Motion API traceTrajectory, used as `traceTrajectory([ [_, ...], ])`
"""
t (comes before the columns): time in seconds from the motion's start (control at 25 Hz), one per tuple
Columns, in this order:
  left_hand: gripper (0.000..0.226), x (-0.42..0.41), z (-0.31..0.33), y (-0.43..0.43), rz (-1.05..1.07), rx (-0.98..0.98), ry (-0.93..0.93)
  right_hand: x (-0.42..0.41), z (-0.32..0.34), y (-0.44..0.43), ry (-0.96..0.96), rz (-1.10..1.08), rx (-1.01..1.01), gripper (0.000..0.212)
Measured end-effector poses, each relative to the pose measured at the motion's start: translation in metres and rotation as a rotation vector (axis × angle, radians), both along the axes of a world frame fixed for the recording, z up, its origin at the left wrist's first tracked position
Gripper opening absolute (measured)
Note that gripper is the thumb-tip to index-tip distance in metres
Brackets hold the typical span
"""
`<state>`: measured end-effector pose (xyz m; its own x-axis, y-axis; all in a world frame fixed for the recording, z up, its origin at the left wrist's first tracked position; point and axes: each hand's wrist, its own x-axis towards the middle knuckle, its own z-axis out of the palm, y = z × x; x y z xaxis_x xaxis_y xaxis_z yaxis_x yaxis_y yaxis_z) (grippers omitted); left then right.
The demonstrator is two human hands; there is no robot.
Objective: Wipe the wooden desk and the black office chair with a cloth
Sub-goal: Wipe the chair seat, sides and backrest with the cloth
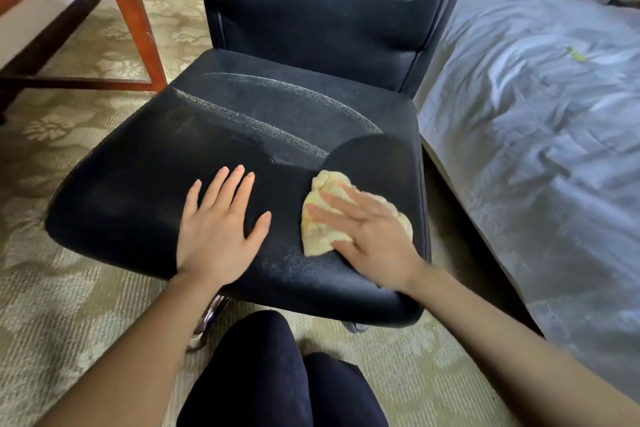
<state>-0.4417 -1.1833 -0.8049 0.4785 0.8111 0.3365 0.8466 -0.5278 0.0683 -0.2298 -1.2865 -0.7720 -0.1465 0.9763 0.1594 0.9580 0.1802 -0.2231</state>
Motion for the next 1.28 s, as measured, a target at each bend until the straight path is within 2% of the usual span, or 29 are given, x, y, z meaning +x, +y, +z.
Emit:
traceTrajectory([
  [0.2,0.068,-0.013,-0.001,0.013,-0.048,-0.019,0.029,-0.013,-0.010,-0.033,-0.128,0.212,0.007,0.055],
  [0.4,0.068,-0.018,0.001,0.018,-0.066,-0.027,0.038,-0.001,0.002,-0.001,-0.143,0.316,-0.051,0.050],
  [0.64,0.067,-0.020,-0.001,0.019,-0.067,-0.024,0.053,-0.002,0.012,0.086,0.011,0.184,-0.157,0.047],
  [0.72,0.067,-0.021,0.000,0.019,-0.064,-0.023,0.058,-0.007,0.012,0.120,0.045,0.078,-0.177,0.044],
  [0.92,0.066,-0.020,0.001,0.018,-0.073,-0.035,0.042,-0.028,0.008,0.189,-0.021,-0.306,-0.254,0.046],
  [1.04,0.065,-0.020,0.001,0.017,-0.081,-0.036,0.042,-0.041,0.005,0.210,0.056,-0.486,-0.245,0.046],
  [1.16,0.065,-0.021,0.001,0.020,-0.082,-0.043,0.035,-0.037,0.007,0.212,0.021,-0.430,-0.230,0.050],
  [1.28,0.065,-0.023,0.000,0.022,-0.093,-0.053,0.030,-0.024,0.006,0.186,0.001,-0.248,-0.184,0.054],
])
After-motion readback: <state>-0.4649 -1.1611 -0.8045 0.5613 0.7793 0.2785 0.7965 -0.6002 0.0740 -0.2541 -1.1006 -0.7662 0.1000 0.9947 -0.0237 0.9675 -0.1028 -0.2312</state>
